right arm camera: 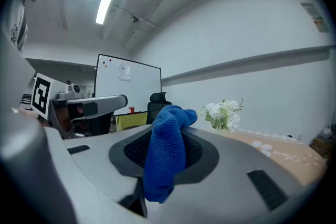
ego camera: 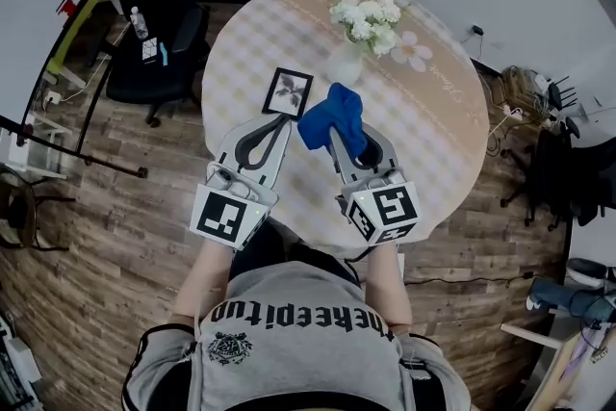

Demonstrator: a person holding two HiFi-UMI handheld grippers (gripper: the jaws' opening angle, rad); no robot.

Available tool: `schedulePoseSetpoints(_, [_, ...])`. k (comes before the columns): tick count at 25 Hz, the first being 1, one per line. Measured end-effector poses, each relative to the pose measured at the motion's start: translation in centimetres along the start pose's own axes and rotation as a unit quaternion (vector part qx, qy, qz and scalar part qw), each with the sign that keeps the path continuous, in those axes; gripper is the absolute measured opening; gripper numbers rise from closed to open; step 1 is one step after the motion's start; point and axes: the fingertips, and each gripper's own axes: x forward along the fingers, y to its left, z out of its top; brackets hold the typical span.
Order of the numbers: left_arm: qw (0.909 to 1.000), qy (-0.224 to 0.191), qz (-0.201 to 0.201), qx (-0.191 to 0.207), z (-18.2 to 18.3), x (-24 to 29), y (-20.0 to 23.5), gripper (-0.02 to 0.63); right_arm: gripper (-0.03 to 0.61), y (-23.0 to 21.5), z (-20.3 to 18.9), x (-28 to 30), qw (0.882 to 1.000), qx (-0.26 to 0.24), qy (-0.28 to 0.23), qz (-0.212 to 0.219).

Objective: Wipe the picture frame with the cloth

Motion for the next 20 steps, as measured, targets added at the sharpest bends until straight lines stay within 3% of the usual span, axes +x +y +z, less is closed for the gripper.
schedulePoseSetpoints(11, [0.9979,-0.005,0.063,0.016,0.8,-4.3,-4.9,0.018,0.095,2.3,-0.1,-4.9,0.998,-0.01,-0.016,0.061])
schedulePoseSetpoints(20, [0.9961,-0.009,0.085,0.023,1.9,-6.1,-6.9,0.018,0.096,3.6,-0.3,-7.1,0.996,-0.01,-0.021,0.084])
